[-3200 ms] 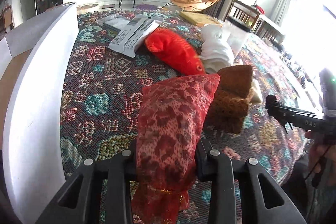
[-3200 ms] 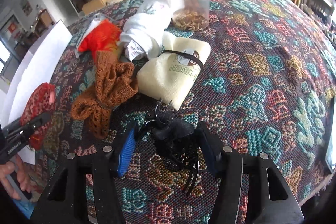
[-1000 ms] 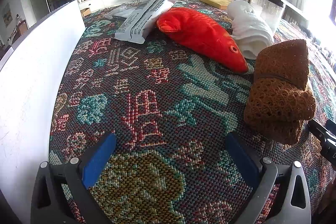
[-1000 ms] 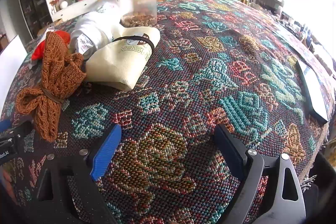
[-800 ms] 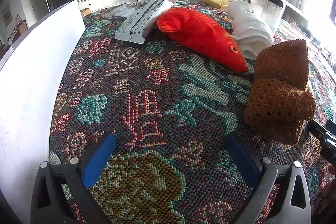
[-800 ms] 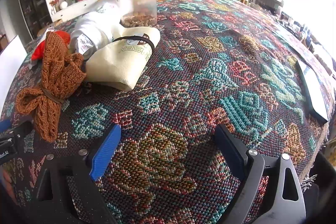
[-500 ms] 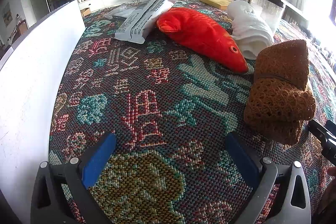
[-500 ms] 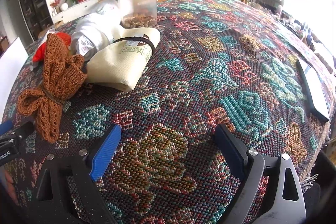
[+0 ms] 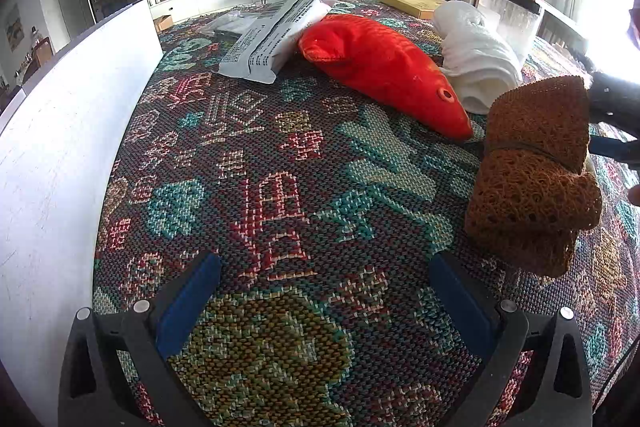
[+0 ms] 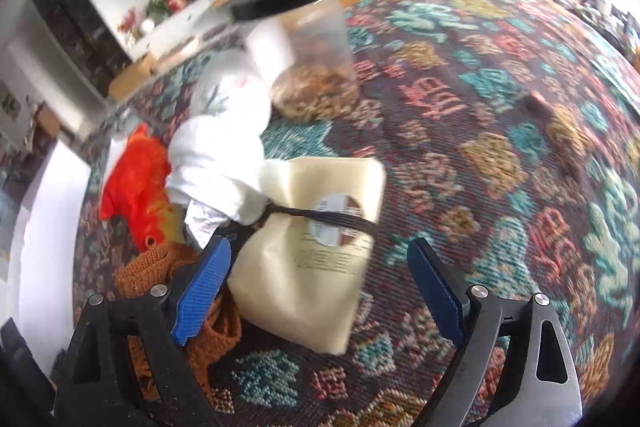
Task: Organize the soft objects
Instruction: 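Grasp the cream 'SEN' pouch with the right tool while the left tool grasps the red fish plush, then carry the fish and pouch to the white box, release, and return over the table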
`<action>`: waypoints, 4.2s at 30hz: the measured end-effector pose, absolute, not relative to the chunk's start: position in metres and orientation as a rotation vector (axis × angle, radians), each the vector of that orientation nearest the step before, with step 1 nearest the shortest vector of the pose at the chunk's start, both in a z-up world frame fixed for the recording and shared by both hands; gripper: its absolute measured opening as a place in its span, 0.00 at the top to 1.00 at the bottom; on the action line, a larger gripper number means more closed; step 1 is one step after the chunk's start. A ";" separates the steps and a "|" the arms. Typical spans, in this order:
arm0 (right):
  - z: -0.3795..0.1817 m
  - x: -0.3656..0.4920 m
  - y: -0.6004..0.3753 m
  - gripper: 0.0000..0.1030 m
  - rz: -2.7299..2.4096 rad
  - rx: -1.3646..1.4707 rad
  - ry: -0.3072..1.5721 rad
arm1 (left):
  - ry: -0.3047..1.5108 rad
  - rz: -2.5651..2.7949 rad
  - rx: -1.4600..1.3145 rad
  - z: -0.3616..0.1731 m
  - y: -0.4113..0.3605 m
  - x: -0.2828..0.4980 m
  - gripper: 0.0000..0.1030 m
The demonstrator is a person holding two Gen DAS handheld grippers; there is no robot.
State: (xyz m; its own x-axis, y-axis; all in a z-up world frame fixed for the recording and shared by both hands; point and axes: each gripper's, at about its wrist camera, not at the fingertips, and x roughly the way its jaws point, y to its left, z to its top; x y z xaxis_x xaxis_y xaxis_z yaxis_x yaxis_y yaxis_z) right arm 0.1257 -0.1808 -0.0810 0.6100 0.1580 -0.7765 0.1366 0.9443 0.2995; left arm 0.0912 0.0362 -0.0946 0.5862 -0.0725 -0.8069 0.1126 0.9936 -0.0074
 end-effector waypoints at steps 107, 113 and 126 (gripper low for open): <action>0.029 0.000 -0.083 0.54 0.483 0.334 0.564 | 0.674 -0.197 -0.318 0.075 0.179 -0.005 0.59; 0.084 0.002 0.079 0.23 0.831 0.217 0.614 | 0.727 0.230 -0.214 0.067 0.290 -0.008 0.14; 0.013 0.027 0.023 0.21 0.504 0.063 0.626 | 0.672 0.229 -0.338 0.038 0.285 -0.016 0.01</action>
